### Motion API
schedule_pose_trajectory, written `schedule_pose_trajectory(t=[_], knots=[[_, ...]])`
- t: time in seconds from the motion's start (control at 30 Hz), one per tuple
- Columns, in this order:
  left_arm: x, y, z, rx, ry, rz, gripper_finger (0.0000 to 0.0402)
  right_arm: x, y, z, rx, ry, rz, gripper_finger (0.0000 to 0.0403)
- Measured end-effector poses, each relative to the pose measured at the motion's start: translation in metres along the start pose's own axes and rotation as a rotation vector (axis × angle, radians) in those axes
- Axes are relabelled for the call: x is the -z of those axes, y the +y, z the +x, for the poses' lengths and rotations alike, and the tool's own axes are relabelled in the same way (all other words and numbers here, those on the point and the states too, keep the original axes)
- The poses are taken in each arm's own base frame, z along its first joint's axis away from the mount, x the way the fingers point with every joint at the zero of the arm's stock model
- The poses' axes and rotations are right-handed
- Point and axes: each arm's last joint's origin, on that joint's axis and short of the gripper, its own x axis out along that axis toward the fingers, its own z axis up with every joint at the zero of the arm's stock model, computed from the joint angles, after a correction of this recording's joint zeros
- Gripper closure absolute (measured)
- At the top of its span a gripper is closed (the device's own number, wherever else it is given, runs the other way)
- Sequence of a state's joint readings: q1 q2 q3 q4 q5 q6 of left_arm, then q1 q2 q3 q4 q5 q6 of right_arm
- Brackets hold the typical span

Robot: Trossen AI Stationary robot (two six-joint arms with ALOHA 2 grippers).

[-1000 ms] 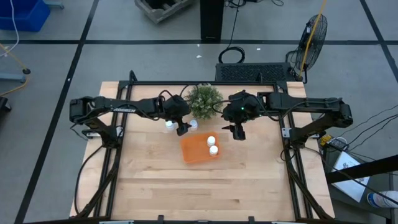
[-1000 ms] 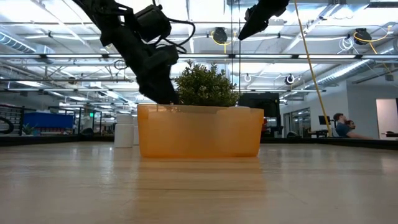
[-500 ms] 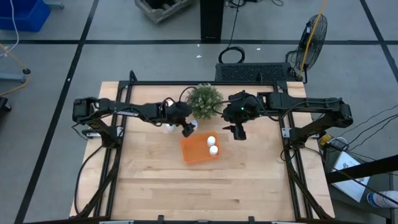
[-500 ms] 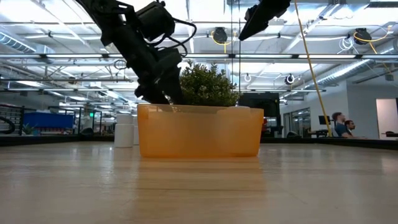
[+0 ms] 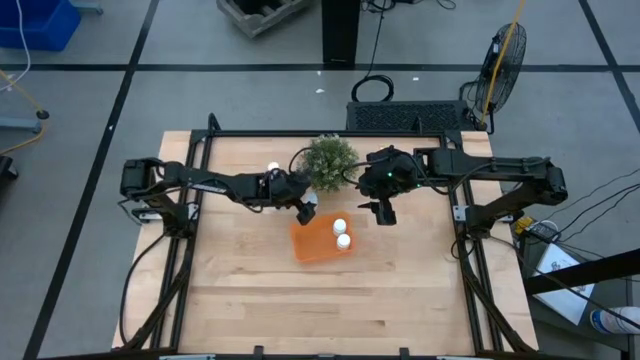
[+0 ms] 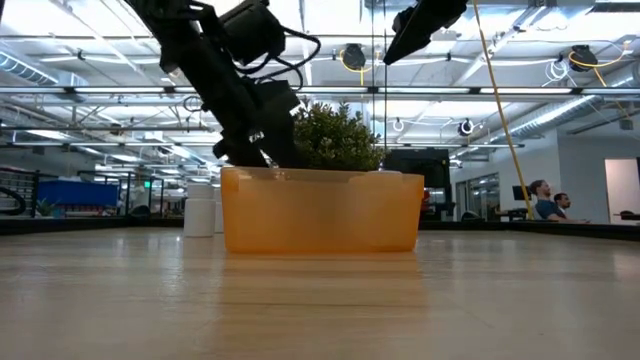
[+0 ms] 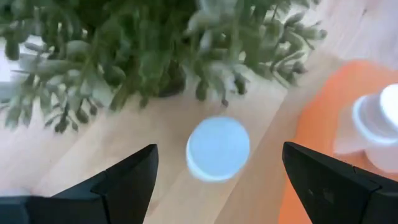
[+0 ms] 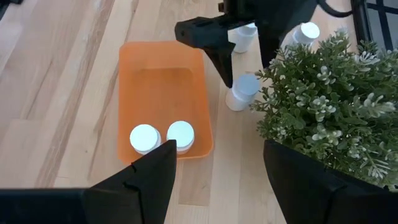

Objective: Pick and place pill bottles into a basket
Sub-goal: Put the bottom right white pill bottle into the orange bin

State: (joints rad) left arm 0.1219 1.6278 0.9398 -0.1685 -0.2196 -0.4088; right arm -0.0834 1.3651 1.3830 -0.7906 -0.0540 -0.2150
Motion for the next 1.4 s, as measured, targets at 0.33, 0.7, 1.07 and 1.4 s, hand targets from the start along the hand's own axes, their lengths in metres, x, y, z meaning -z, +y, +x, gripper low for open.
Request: schedule_pose_trajectory(t=[0.33,0.7,1.07,1.4], knots=[[0.004,-0.005,0.019,0.005,-0.012,-0.054,0.0053,0.001,0.000,0.000,-0.005,0.012,-0.008,0.0172],[0.005,-0.002,0.021,-0.038,-0.017,-0.030,0.0056,0.001,0.000,0.000,-0.006,0.014,-0.017,0.0172],[0.003,0.002,0.022,-0.003,0.000,-0.023,0.0235,0.001,0.000,0.000,-0.004,0.011,-0.040,0.0172],[-0.006,-0.001,0.002,-0.026,-0.041,0.001,0.0241,0.001,0.000,0.000,0.002,0.008,-0.039,0.0193]])
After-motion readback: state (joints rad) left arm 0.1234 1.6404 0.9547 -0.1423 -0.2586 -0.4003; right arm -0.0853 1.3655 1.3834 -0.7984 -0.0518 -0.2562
